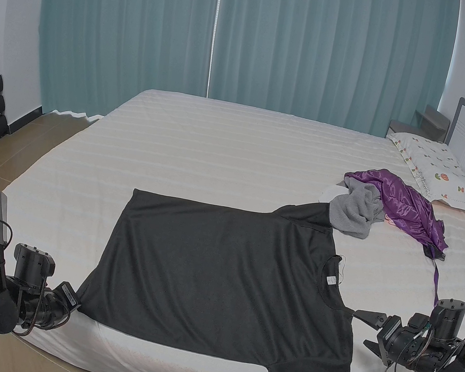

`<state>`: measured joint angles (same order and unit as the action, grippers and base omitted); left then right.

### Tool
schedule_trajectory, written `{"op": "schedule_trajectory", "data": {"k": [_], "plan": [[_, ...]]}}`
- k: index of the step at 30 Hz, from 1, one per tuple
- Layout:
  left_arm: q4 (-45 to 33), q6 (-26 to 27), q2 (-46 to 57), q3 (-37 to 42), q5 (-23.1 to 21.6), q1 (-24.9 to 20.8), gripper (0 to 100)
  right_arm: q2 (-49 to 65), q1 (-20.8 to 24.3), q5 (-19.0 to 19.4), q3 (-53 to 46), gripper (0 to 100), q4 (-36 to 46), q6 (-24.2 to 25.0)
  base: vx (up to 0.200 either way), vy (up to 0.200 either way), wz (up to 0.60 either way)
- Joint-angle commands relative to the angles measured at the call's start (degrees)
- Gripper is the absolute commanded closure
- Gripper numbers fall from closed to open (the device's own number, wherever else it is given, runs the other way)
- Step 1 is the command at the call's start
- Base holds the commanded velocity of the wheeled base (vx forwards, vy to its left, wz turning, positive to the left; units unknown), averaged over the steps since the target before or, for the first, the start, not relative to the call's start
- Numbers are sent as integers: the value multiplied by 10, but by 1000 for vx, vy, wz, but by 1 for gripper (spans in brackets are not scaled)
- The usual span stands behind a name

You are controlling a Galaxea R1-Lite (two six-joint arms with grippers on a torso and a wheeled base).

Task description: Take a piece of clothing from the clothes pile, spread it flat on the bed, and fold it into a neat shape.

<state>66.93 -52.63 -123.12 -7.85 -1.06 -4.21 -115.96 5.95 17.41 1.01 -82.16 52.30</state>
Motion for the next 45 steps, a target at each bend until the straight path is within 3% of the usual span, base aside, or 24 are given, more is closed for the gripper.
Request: {"op": "schedule_trajectory", "data": {"k": [1,8,29,30,34,39,40,45], "plan": [[0,3,2,13,9,-2,100,5,-1,0,-10,0,0,0,0,0,0],[0,49,3,28,48,-5,100,3,-1,0,-10,0,0,0,0,0,0],[0,61,-3,35,47,-8,100,0,0,0,-10,0,0,0,0,0,0],[0,59,-2,33,43,-7,0,0,0,1,-10,0,0,0,0,0,0],[1,57,3,31,14,3,0,-1,1,1,-10,0,0,0,0,0,0],[8,57,10,32,-51,22,0,-1,1,1,-10,0,0,1,0,0,0],[15,60,9,31,-84,32,0,0,1,1,-10,0,0,1,0,0,0],[41,74,3,29,-140,57,0,2,2,1,-10,0,0,1,0,0,0]]}}
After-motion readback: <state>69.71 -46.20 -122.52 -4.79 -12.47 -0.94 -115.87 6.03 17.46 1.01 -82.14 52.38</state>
